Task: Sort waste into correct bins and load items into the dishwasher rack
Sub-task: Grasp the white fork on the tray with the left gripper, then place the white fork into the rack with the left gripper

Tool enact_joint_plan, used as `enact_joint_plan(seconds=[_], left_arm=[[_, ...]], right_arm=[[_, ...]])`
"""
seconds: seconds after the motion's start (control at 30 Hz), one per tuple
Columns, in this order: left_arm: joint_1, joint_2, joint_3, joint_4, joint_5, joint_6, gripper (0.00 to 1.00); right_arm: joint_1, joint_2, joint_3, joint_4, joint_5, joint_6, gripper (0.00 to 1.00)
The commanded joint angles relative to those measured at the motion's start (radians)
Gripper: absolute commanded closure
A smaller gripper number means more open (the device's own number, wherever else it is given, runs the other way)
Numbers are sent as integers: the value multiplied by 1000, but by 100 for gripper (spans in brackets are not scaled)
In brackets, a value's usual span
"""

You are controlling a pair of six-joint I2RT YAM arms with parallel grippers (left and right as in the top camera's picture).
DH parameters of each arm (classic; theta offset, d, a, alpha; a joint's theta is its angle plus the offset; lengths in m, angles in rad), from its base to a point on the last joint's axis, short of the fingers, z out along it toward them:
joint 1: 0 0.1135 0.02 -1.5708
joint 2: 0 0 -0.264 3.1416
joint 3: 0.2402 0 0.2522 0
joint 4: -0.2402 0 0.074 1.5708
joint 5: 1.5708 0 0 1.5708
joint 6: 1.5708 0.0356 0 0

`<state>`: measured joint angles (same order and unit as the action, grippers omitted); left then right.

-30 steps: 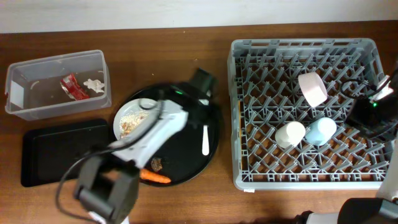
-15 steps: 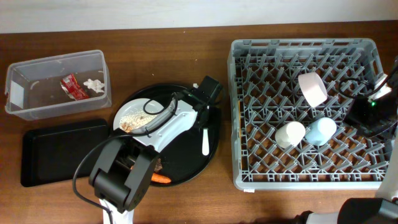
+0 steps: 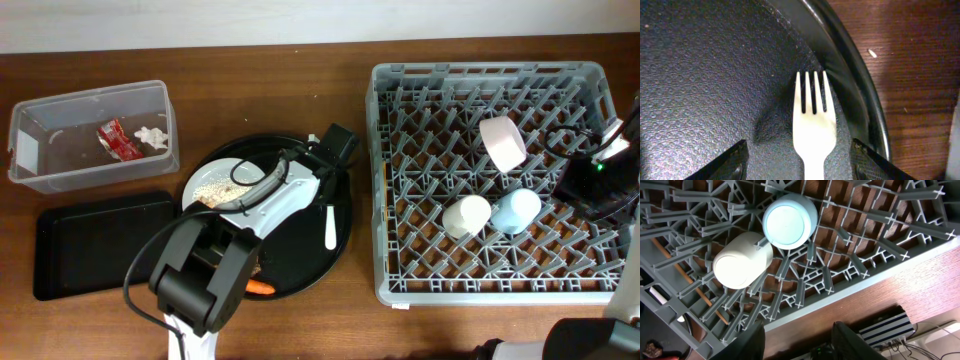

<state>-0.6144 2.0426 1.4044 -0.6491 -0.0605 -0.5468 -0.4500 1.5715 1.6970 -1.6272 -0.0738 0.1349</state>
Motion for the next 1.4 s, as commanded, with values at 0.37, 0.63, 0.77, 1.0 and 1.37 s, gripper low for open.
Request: enact_joint_plan(seconds=[0.37,0.63,0.77,1.0,1.37], left_arm=[[-3,83,-3,21,-16,-17,68],[3,82,-3,16,-16,-16,82],[3,78,13,-14,-16,21,85],[3,28,98,-152,-15,29,91],[-5,-253,116,-91,302,27,91]], right_arm=[[5,-14,-12,-1,-13,0,53],[5,-14,-12,0,-13,0,54],[5,-14,-12,0,-13,0,54],[5,-14,-12,0,-12,0,53],[5,-14,-12,0,-13,0,54]])
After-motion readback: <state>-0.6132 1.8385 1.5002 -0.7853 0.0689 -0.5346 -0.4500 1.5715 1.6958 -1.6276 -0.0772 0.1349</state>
